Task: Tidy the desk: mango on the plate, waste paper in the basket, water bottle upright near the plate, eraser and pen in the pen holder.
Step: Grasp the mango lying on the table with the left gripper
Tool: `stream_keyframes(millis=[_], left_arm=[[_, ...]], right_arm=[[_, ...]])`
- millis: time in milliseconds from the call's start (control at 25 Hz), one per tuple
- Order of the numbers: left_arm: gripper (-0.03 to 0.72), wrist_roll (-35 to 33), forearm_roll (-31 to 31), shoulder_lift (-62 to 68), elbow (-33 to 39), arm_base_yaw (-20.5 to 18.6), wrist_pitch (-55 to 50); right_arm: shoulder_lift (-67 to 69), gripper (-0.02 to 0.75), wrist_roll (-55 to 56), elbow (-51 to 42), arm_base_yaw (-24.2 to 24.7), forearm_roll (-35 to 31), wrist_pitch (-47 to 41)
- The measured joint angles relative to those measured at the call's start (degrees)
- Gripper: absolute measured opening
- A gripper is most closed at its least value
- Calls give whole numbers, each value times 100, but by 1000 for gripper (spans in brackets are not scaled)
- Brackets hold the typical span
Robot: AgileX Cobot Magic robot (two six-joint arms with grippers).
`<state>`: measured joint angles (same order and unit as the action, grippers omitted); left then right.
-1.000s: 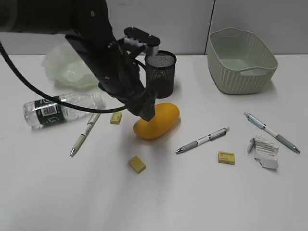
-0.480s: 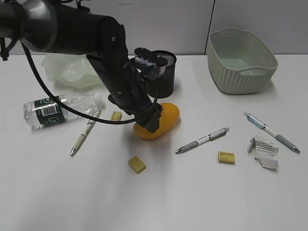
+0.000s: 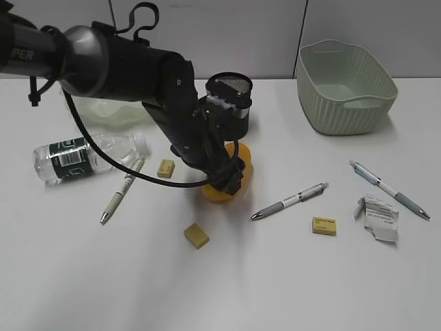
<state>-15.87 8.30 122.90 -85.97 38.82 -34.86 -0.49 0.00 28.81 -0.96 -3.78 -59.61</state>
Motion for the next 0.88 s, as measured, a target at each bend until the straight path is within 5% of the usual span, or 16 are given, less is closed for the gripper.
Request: stream_keyframes(millis=[880], left_arm=[[568, 194, 56, 296, 0, 2, 391]], right_arm=[[0, 582, 0, 0, 0, 0, 0]])
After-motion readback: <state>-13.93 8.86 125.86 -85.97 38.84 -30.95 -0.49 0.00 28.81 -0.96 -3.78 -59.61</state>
